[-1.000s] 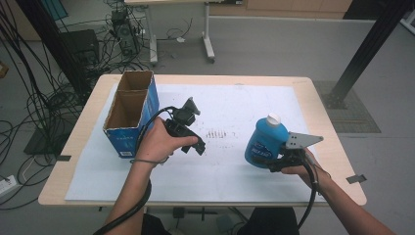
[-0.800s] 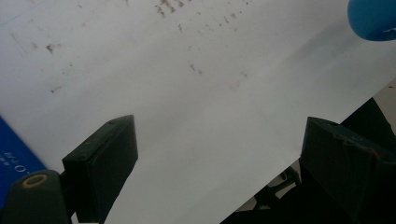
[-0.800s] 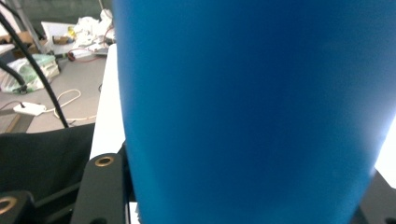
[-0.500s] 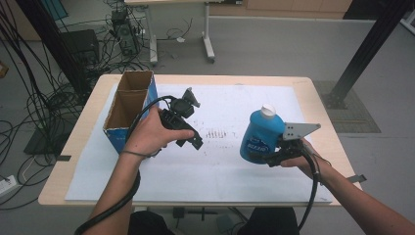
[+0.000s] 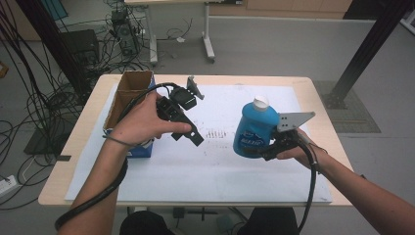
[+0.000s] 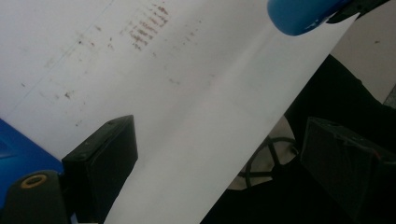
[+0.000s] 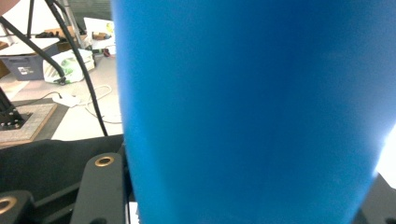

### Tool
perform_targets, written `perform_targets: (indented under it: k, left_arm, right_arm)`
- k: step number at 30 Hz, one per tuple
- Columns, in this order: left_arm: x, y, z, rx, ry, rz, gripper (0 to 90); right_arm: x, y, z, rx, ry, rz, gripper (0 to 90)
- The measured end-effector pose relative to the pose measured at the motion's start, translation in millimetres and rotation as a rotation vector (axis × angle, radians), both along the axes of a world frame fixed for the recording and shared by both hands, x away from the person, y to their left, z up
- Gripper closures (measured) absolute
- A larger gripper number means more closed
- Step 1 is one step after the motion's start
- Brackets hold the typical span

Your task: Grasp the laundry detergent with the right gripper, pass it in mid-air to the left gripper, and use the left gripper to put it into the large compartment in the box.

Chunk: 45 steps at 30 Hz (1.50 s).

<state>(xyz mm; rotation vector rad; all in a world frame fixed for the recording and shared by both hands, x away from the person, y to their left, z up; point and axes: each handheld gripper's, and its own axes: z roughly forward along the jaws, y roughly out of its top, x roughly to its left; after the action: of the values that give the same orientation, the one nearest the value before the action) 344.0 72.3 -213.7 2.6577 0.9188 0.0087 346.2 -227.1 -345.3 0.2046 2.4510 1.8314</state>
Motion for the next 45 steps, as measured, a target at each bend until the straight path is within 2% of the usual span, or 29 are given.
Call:
perform_targets:
  k: [7, 14, 18, 21, 22, 25, 32, 35, 45]
  left_arm:
    - [-1.0, -0.7, 14.1, 0.004, -0.015, -0.055, 11.3]
    - [-4.7, -4.5, 32.4, 0.016, -0.033, -0.149, 11.3]
    - [-5.8, -5.6, 40.1, 0.010, -0.040, -0.183, 11.3]
    - [-7.6, -7.5, 48.8, -0.001, -0.055, -0.235, 11.3]
    - [-7.6, -7.5, 48.8, -0.001, -0.055, -0.235, 11.3]
    - [-9.2, -10.4, 54.7, -0.021, -0.056, -0.283, 11.3]
    - [-9.3, -15.6, 57.1, -0.022, -0.054, -0.320, 11.3]
    - [-9.4, -18.3, 60.1, -0.036, -0.049, -0.361, 11.5]
    - [-12.3, -30.6, 68.4, -0.025, -0.048, -0.426, 11.6]
  right_arm:
    - [1.5, 8.6, 6.8, 0.002, 0.002, 0.034, 40.6]
    - [2.2, 16.6, 14.0, 0.000, -0.006, 0.061, 40.6]
    - [2.3, 19.8, 17.4, -0.001, 0.001, 0.080, 40.6]
    - [2.1, 21.9, 19.8, -0.007, -0.007, 0.092, 40.6]
    - [2.1, 21.9, 19.8, -0.007, -0.007, 0.092, 40.6]
    - [0.7, 25.2, 23.5, -0.011, -0.016, 0.108, 40.6]
    - [-3.9, 31.5, 29.9, -0.020, -0.029, 0.139, 40.6]
    - [-5.8, 34.1, 32.1, -0.020, -0.029, 0.152, 40.6]
    - [-10.5, 43.4, 37.4, -0.025, -0.032, 0.182, 40.6]
